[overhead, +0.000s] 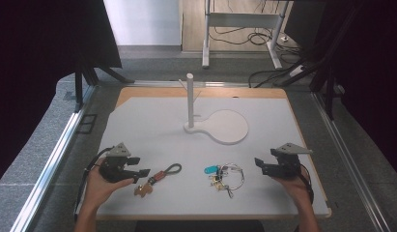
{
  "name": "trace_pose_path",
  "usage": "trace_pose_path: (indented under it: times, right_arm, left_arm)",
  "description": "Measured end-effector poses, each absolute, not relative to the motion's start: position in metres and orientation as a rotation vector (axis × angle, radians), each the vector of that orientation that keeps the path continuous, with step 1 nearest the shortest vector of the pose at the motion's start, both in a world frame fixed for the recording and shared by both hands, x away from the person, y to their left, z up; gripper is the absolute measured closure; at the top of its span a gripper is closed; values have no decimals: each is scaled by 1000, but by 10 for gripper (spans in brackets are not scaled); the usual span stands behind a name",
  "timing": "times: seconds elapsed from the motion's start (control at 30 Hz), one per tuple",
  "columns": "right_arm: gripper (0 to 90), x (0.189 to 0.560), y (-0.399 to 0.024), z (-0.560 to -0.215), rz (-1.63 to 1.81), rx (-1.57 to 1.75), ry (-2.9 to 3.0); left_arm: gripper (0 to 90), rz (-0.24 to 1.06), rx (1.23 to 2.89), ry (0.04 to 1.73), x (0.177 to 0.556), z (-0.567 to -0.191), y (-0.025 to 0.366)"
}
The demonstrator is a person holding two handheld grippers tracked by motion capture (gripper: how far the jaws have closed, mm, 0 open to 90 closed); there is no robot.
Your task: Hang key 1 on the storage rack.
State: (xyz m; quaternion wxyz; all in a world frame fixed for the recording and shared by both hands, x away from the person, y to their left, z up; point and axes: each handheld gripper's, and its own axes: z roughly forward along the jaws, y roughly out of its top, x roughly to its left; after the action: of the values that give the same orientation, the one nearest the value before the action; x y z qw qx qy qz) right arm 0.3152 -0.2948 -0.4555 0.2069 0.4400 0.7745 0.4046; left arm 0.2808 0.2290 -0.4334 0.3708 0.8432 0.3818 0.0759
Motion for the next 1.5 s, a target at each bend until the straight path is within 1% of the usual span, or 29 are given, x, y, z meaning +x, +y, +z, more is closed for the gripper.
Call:
trace_pose_path:
  times: [0.5, 0.7, 0.83, 0.93, 1.1, 1.37, 1.5]
  right_arm:
    - [245, 311, -287, -441, 1138, 1169, 2169]
    - [251, 312, -288, -436, 1186, 1159, 2180]
    - [258, 316, -290, -430, 1217, 1157, 2177]
    - [259, 315, -290, -428, 1223, 1138, 2187]
    - [259, 305, -293, -428, 1241, 1121, 2198]
    - [264, 304, -301, -433, 1222, 1184, 2185]
    - [265, 303, -298, -436, 1212, 1189, 2191]
  left_arm:
    - [389, 186, 2168, 974, 266, -423, 231]
    - [387, 201, 2146, 990, 270, -417, 232]
    - [385, 215, 2181, 1019, 276, -412, 229]
    - [386, 212, 2240, 1022, 280, -404, 222]
    - [386, 189, 2296, 1006, 281, -392, 215]
    - [393, 131, 2378, 1011, 288, -402, 210]
    - [399, 112, 2433, 1009, 292, -416, 197]
